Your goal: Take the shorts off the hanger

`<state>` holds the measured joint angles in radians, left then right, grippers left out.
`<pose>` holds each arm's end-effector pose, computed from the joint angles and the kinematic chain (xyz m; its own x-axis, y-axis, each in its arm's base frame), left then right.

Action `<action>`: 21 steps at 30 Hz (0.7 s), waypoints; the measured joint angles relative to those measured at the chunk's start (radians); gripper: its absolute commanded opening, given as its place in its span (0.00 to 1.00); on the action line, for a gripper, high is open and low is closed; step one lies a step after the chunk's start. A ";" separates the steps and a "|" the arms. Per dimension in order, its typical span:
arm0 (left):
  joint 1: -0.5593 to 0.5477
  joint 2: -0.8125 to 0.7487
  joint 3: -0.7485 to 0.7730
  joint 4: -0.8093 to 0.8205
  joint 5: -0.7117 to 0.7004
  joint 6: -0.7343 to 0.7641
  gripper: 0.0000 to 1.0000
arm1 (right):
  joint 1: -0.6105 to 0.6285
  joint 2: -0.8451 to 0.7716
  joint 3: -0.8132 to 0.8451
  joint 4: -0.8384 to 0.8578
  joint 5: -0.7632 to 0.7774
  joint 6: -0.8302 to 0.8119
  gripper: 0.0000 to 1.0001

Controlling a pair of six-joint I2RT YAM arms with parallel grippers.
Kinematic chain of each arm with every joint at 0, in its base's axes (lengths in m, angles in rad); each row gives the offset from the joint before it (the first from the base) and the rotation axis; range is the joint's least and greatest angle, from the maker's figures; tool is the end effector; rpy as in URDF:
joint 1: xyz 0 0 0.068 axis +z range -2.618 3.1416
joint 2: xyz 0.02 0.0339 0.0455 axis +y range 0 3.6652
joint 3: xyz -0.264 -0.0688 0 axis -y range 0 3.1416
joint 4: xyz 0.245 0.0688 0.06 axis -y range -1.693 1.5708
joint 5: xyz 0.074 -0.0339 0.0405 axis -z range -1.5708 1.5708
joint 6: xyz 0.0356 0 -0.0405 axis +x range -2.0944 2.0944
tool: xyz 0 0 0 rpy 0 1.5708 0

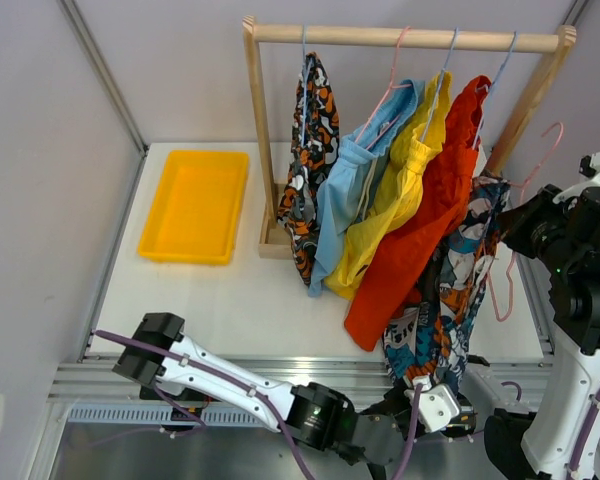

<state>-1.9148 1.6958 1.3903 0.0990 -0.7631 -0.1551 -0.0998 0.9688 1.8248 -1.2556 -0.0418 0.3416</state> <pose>-0.1125 -0.3870 0.3385 -0.0720 0.1300 -0.9889 0.9083 0.4182 -0.0112 0.0864 -0.0072 0.5128 -0.3442 0.3708 -0.8625 0.1874 0.9273 0.3239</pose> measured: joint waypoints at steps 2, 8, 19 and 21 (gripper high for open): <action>-0.008 0.010 -0.005 -0.002 -0.013 -0.015 0.00 | 0.000 0.000 0.004 -0.021 0.006 0.000 0.00; 0.000 0.084 0.029 -0.026 -0.039 -0.047 0.00 | 0.000 -0.004 0.033 -0.069 0.004 0.010 0.00; 0.306 0.172 0.286 -0.235 0.067 -0.078 0.00 | -0.001 -0.129 0.089 -0.121 -0.119 0.059 0.00; 0.377 0.185 0.346 -0.261 0.089 -0.084 0.00 | 0.002 -0.126 0.130 -0.129 -0.124 0.059 0.00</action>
<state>-1.5383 1.8809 1.7363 -0.1623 -0.6739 -0.2386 -0.0982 0.8433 1.9545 -1.3846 -0.1661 0.4004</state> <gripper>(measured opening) 0.014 0.047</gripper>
